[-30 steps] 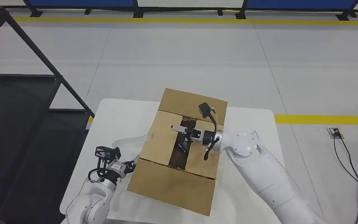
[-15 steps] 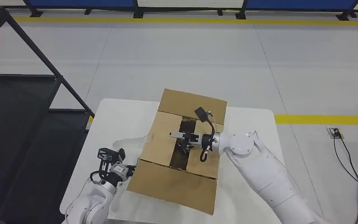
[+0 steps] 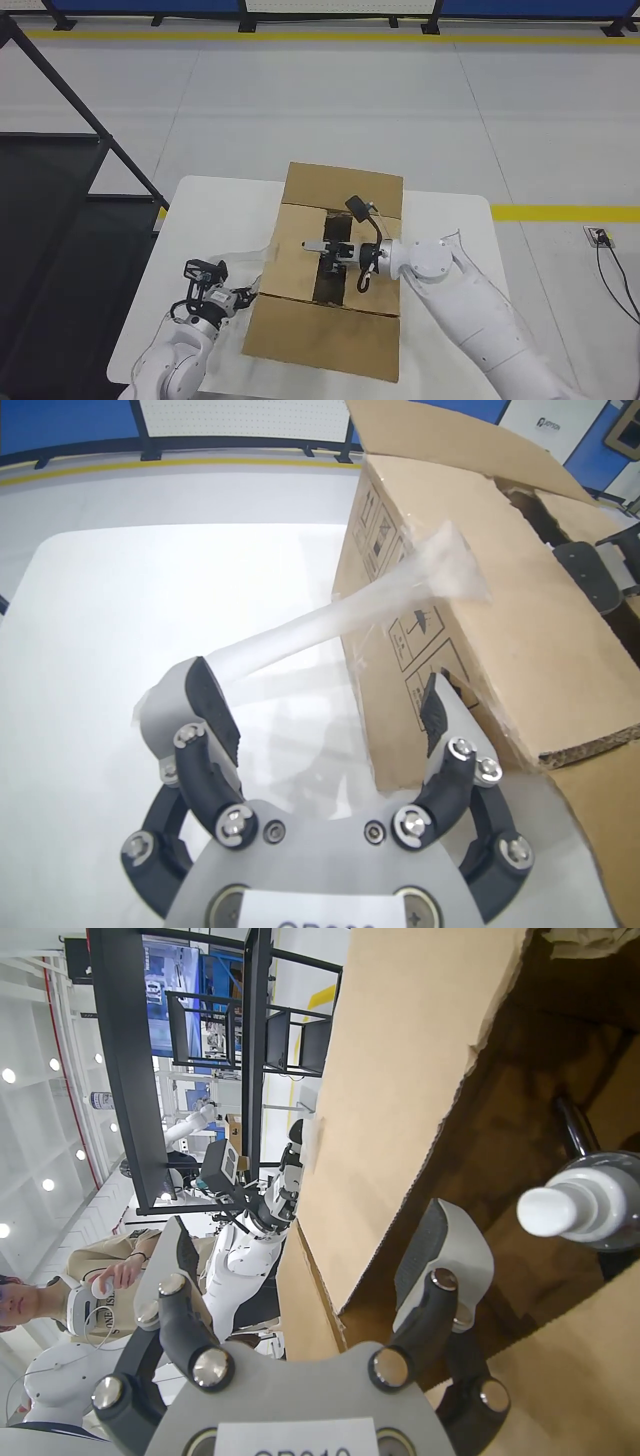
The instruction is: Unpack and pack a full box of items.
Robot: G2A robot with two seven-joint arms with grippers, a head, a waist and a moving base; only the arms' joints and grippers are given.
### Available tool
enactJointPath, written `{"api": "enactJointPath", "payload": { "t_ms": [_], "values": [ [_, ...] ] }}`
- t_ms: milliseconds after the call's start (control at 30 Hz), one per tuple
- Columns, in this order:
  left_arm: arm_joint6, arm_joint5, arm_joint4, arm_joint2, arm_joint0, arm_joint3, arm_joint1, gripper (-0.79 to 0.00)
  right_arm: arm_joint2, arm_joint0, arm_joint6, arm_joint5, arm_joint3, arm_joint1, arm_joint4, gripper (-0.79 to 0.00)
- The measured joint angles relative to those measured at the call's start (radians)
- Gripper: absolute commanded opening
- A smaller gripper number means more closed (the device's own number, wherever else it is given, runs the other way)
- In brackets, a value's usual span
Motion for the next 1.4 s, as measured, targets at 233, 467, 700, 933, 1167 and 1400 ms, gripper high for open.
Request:
{"api": "enactJointPath", "payload": {
  "t_ms": [233,467,700,933,1167,1400],
  "values": [
    [0.013,-0.069,0.011,-0.005,0.019,-0.013,0.003,0.0,0.003,0.019,0.032,-0.029,0.063,-0.01,0.047,0.0],
    [0.029,-0.091,0.031,-0.014,0.04,-0.018,0.005,0.0,0.02,0.034,0.111,-0.078,0.111,-0.017,0.128,0.0],
    [0.054,-0.109,-0.006,-0.063,0.081,-0.063,0.01,0.0,0.035,0.052,0.188,-0.117,0.148,-0.028,0.23,0.0],
    [0.082,-0.159,-0.018,-0.118,0.154,-0.158,0.019,0.0,0.026,0.068,0.189,-0.14,0.152,-0.046,0.284,0.0],
    [0.081,-0.24,0.052,-0.142,0.218,-0.26,0.029,0.0,-0.008,0.083,0.13,-0.146,0.131,-0.072,0.288,0.0],
    [0.06,-0.21,0.074,-0.109,0.201,-0.286,0.025,0.0,-0.049,0.099,0.08,-0.17,0.119,-0.105,0.306,0.0]
  ]
}}
